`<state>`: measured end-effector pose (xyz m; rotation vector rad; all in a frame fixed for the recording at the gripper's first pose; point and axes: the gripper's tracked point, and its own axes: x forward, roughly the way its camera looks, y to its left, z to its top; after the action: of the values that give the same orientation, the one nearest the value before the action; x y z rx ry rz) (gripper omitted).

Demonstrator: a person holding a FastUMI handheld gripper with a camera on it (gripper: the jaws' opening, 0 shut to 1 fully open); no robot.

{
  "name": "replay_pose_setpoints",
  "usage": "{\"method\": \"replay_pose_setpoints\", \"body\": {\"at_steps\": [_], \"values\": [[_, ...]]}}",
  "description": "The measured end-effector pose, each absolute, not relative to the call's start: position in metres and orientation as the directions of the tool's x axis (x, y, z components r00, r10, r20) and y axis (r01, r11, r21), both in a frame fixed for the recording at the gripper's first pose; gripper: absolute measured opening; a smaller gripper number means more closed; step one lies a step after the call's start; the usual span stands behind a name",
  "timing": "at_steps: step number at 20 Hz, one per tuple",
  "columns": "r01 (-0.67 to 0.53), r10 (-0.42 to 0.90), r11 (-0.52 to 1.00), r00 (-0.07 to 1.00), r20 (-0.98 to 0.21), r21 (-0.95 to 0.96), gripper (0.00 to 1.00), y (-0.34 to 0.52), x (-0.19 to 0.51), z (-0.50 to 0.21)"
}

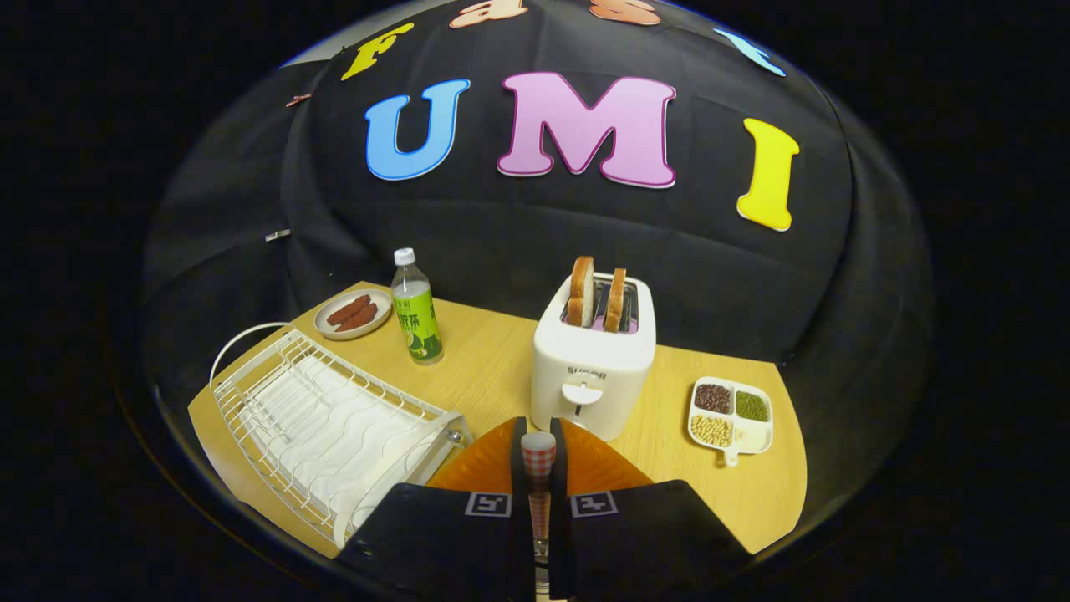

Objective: Take the plate from the dish rack, then take the spoon from the basket and place it into the plate.

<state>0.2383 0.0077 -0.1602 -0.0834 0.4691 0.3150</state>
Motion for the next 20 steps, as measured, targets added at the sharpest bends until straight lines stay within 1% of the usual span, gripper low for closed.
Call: {"method": "replay_pose_setpoints", "body": {"at_steps": [6, 11, 15, 20], "values": [[-0.253, 0.247, 0.967, 0.893, -0.377, 0.035, 0.11, 0.002, 0.238, -0.075], [-0.231, 0.227, 0.973, 0.916, -0.33, 0.029, 0.11, 0.003, 0.207, -0.024], [-0.228, 0.224, 0.973, 0.913, -0.341, 0.029, 0.11, 0.006, 0.168, -0.023], [-0.21, 0.22, 0.975, 0.881, -0.418, 0.072, 0.11, 0.007, 0.12, -0.06]]}}
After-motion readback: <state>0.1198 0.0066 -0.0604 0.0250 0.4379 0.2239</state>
